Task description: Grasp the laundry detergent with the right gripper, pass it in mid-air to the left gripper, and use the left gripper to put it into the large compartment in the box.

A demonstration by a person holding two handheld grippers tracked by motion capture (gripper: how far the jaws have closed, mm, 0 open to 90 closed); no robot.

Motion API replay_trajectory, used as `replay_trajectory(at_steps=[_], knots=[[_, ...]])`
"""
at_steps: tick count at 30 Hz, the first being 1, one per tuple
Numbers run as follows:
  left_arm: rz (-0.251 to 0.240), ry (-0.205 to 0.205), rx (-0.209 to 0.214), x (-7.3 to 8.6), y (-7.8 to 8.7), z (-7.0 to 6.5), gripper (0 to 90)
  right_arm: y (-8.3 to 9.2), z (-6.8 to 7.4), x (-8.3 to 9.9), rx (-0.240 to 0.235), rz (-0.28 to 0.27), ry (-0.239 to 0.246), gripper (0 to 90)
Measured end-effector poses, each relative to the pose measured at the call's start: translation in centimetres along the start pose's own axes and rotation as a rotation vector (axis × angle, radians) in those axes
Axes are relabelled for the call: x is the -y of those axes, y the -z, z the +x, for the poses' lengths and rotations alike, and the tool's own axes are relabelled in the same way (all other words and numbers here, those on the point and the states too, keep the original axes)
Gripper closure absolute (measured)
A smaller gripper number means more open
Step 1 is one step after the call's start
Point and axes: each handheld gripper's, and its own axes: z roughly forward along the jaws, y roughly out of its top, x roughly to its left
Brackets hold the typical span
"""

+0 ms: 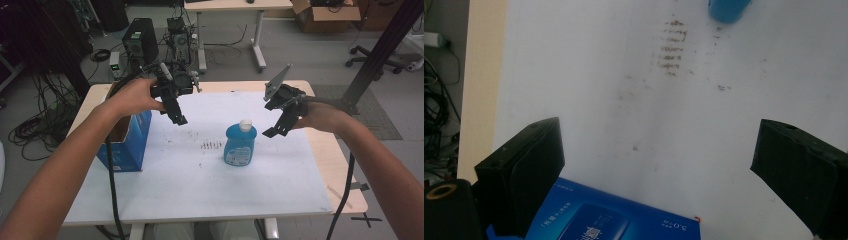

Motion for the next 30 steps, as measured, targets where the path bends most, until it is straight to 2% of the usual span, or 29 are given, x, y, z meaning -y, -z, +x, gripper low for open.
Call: replay_trajectory(at_steps=[3, 11, 19, 30], knots=[[-0.002, -0.007, 0.0, 0.0, 0.1, 0.1, 6.8, 0.1, 0.0, 0.1, 0.001, -0.003, 0.001, 4.9], [-0.023, 0.009, -0.001, -0.1, 0.2, 0.1, 6.4, 0.2, 0.0, 0.6, 0.002, -0.018, -0.005, 4.8], [-0.035, 0.014, -0.003, 0.0, 0.3, -0.2, 6.5, -0.1, 0.2, 1.2, -0.005, -0.056, 0.004, 4.4], [-0.037, 0.021, -0.003, 0.0, 0.2, -0.3, 6.5, -1.2, 0.3, 2.4, -0.016, -0.116, -0.014, 4.1]])
